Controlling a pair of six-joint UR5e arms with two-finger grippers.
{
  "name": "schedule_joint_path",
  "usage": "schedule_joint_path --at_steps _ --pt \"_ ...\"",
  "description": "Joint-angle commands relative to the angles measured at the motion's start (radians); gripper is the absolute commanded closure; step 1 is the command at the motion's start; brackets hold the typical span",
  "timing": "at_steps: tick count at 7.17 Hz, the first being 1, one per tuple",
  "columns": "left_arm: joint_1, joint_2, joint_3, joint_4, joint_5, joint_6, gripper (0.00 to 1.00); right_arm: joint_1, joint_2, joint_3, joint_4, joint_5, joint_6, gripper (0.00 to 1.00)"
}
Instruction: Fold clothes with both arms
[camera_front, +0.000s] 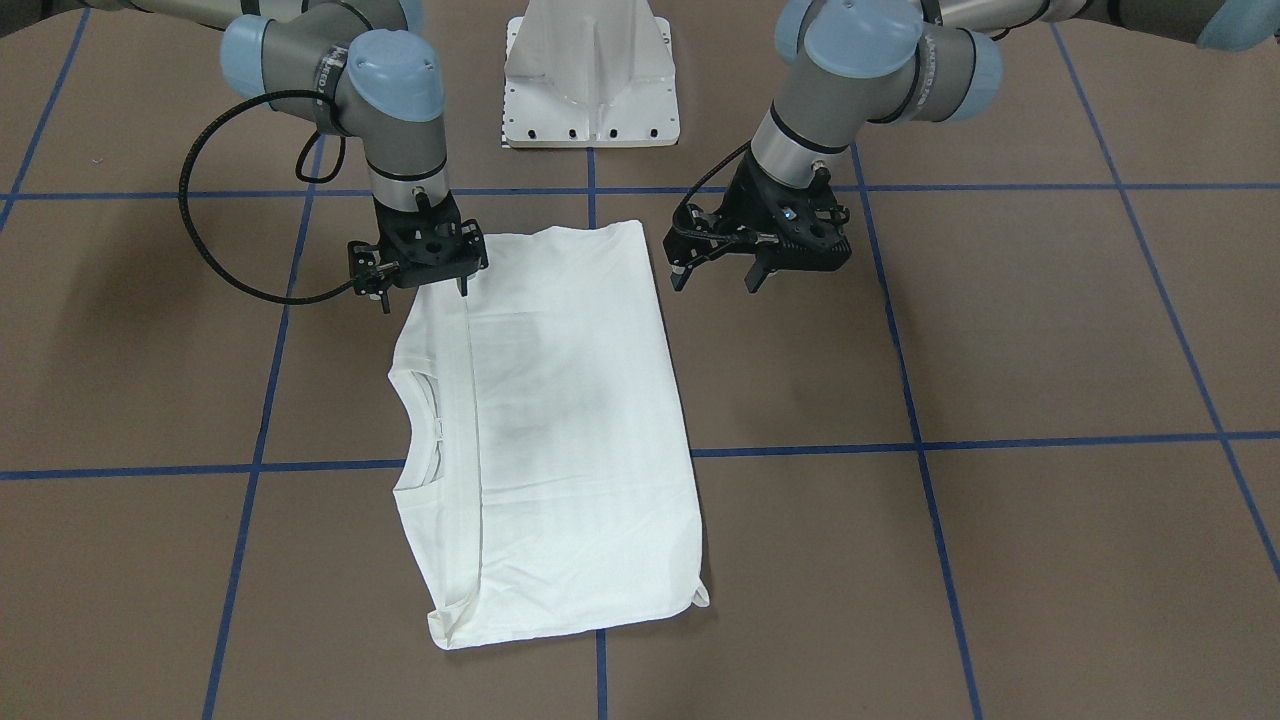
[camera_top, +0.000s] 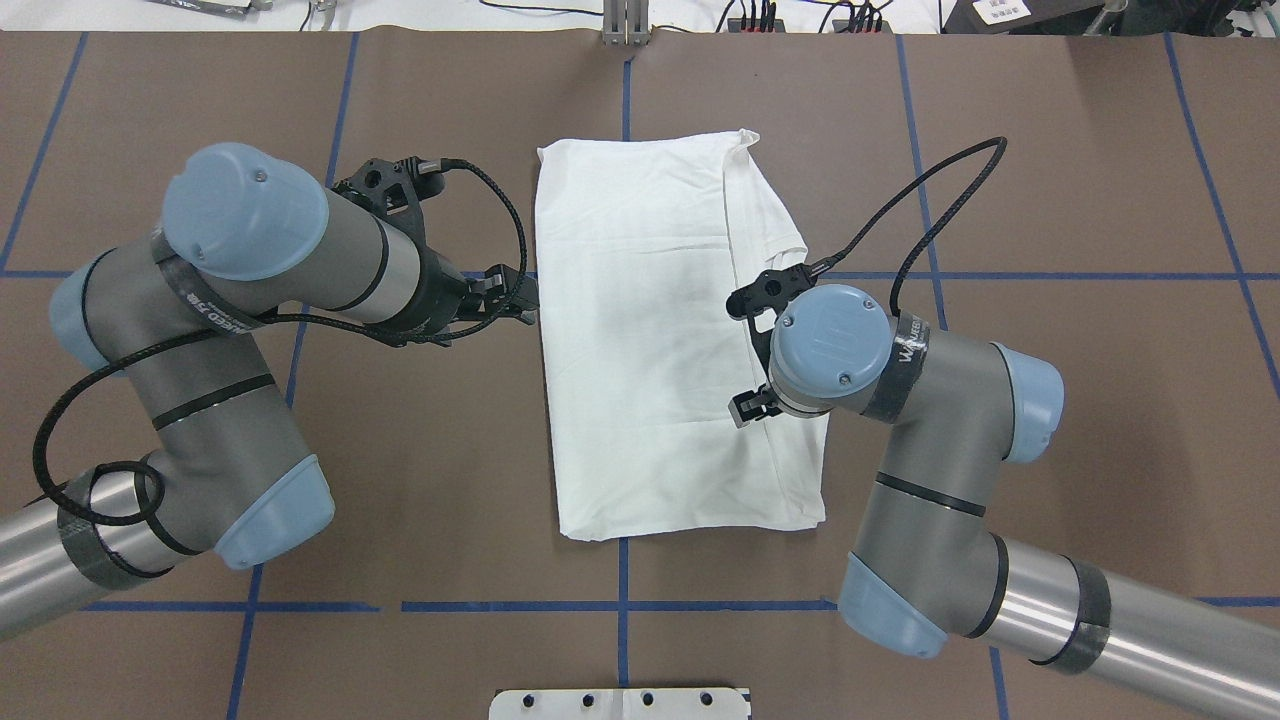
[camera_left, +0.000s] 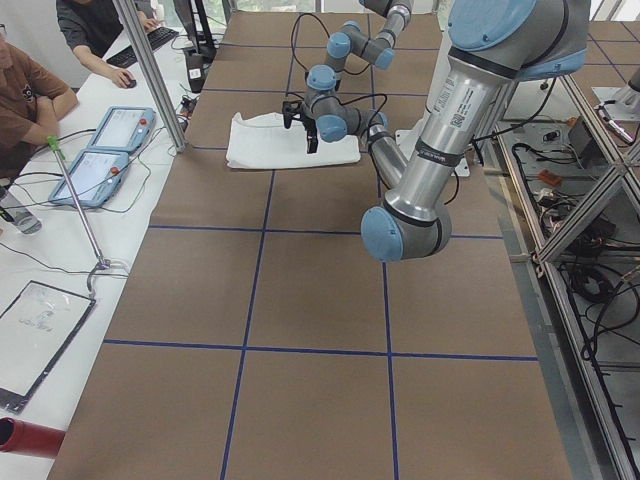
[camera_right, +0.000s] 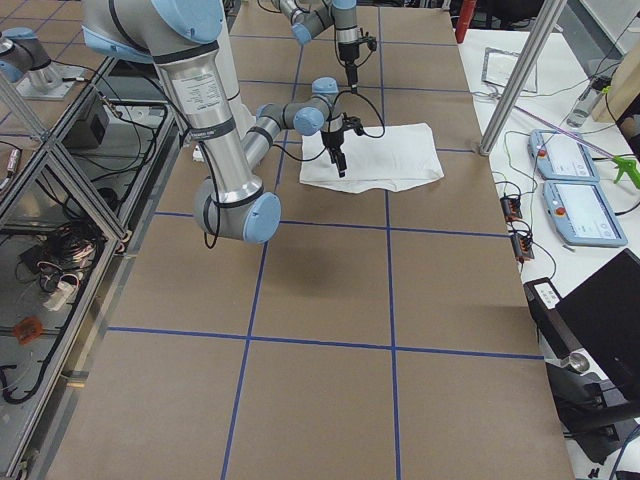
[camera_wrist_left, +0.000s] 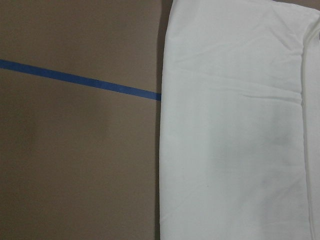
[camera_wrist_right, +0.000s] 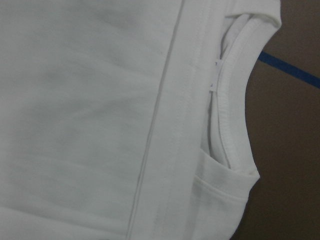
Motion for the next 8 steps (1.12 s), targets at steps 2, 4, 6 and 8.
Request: schedule_joint_path --at_steps 2,4,6,8 --pt "-0.001 0.003 -0.002 0.0 0.0 0.0 0.0 0.01 0.045 -0.086 0.006 -0.002 0.001 0.0" --pt "-0.001 0.002 -0.002 0.0 0.0 0.0 0.0 0.011 0.05 -0.1 0.005 -0.009 -0.002 0.0" --pt "0.001 -0.003 -0.002 0.0 0.0 0.0 0.0 0.011 0.05 -0.112 0.005 -0.009 -0.002 0.0" --pt "-0.001 -0.004 -0.003 0.0 0.0 -0.001 0.0 0.017 0.048 -0.125 0.006 -0.009 -0.002 0.0"
